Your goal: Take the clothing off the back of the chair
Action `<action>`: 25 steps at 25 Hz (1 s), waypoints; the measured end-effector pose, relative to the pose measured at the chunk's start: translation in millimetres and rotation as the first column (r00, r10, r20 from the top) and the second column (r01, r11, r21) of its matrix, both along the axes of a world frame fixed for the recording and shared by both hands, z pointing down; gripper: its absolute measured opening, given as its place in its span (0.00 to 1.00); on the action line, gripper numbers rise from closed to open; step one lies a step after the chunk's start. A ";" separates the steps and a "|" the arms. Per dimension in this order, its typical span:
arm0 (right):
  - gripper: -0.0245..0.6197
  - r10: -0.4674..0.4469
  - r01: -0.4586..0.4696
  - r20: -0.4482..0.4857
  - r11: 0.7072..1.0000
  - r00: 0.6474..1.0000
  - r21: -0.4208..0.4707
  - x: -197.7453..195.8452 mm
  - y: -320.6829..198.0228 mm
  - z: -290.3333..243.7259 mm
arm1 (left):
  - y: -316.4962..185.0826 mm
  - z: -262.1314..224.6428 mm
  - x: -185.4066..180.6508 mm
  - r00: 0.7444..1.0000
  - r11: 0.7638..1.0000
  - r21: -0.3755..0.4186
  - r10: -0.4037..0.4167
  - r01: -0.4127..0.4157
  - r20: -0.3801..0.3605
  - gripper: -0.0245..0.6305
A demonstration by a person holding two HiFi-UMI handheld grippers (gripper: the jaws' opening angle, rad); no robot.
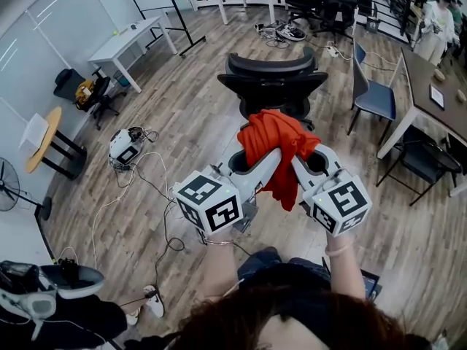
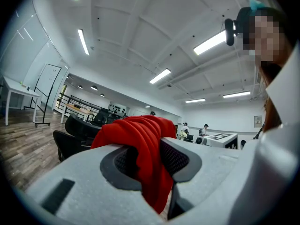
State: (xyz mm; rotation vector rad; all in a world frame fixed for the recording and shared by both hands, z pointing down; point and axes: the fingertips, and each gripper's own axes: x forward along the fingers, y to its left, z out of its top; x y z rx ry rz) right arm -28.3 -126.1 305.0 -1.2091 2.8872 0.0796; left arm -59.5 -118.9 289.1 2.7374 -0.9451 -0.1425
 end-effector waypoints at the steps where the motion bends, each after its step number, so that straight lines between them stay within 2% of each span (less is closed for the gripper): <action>1: 0.09 -0.002 0.002 0.000 1.000 1.000 -0.001 5.3 3.0 -0.1 | 3.2 -0.2 5.3 1.000 1.000 0.000 -0.003 0.003 -0.001 0.23; 25: 0.09 -0.089 0.089 -0.016 0.996 0.996 -0.012 65.4 77.2 -8.8 | 80.7 -8.1 67.1 0.994 0.994 -0.002 -0.110 0.110 -0.021 0.23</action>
